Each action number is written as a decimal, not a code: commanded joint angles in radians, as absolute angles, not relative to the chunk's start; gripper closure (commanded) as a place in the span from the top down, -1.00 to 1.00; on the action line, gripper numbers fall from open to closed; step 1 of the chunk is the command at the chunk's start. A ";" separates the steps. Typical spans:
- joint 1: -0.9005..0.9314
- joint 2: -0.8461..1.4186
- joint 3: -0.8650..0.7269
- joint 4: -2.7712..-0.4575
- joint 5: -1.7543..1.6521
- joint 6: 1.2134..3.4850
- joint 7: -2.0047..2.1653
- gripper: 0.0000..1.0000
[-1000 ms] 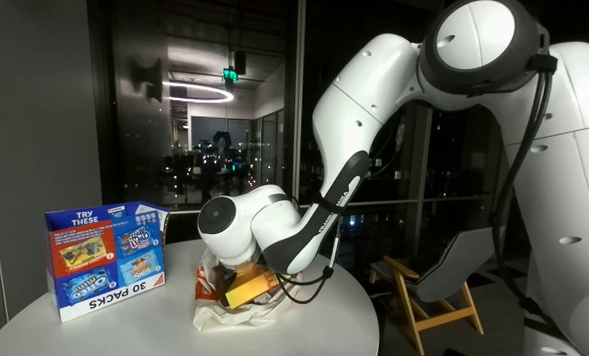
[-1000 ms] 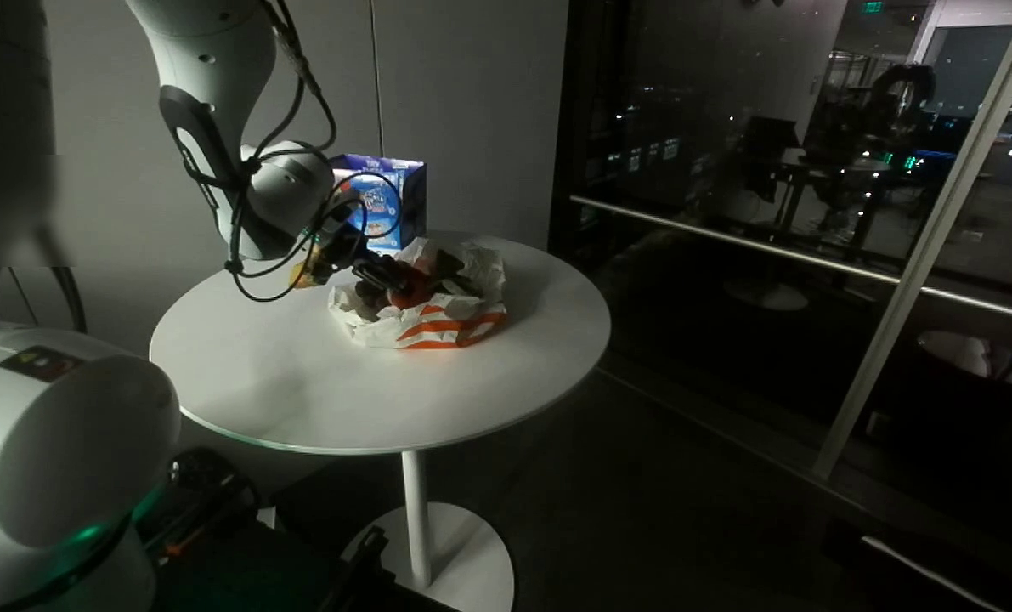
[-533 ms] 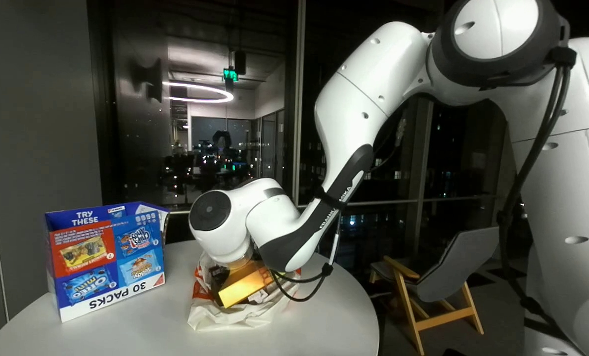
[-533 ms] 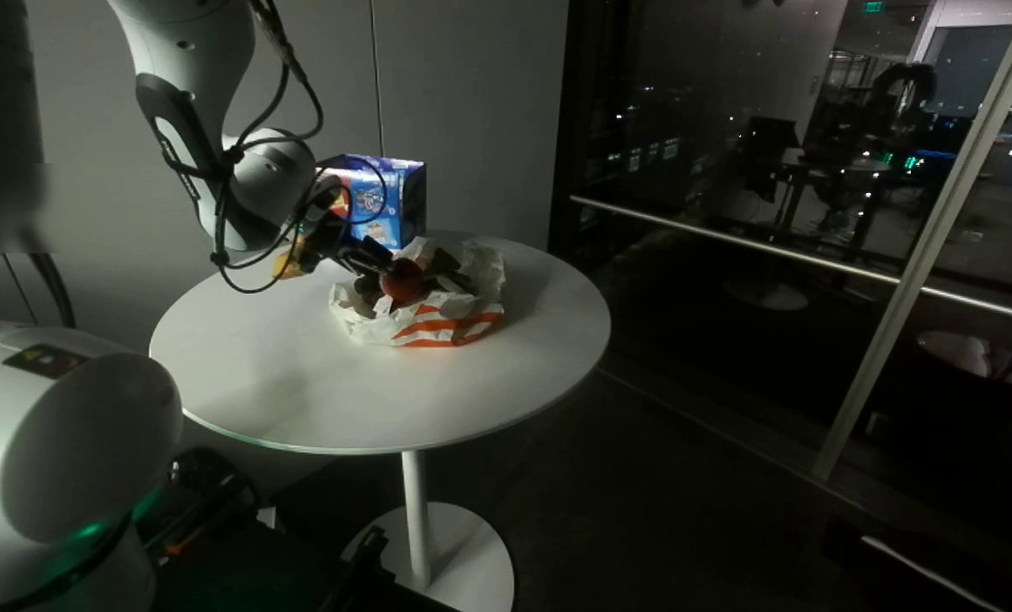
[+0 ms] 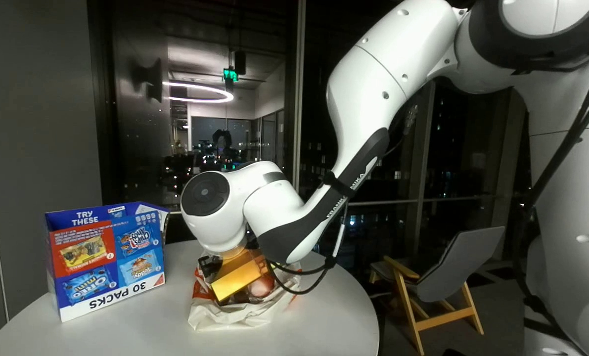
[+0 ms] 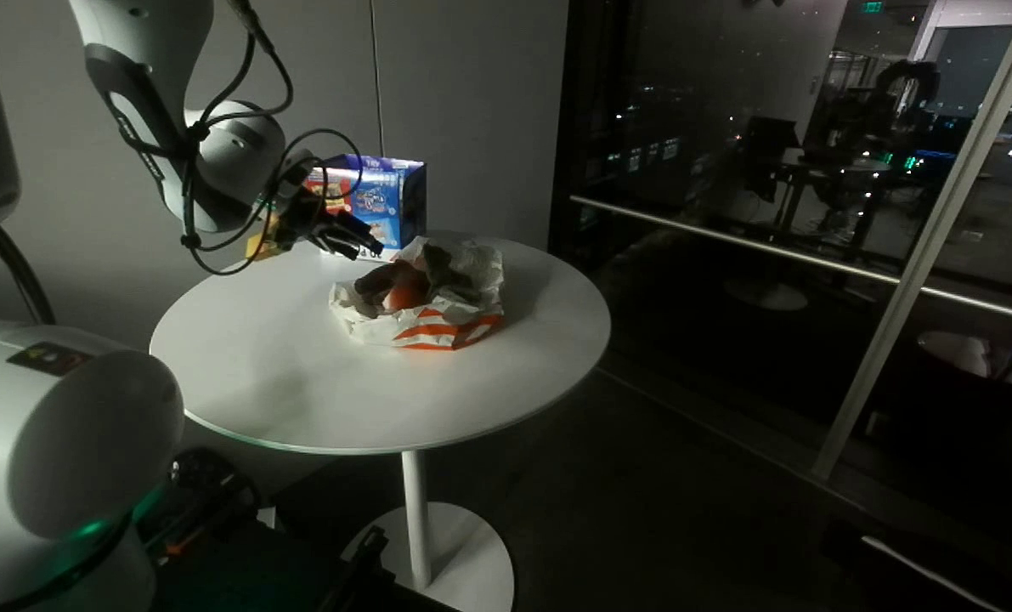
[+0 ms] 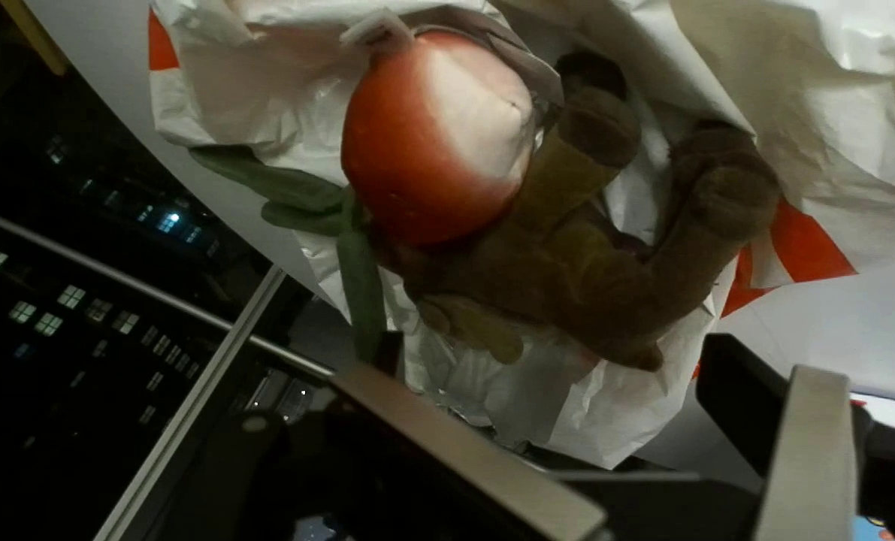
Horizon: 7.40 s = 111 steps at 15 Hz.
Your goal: Put the eraser, moose and radish in the plastic bag then pull up the plastic.
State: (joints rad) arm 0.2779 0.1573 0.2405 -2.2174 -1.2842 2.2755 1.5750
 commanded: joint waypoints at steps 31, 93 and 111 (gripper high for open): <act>0.207 0.392 0.173 -1.906 -1.246 2.559 1.473 1.00; 0.148 0.430 0.259 -1.902 0.205 2.596 -0.034 1.00; 0.678 0.501 -0.388 -1.929 -0.670 2.868 0.607 1.00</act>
State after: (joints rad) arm 0.6104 0.5000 -0.3140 -1.9291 -0.6004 2.8567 0.5140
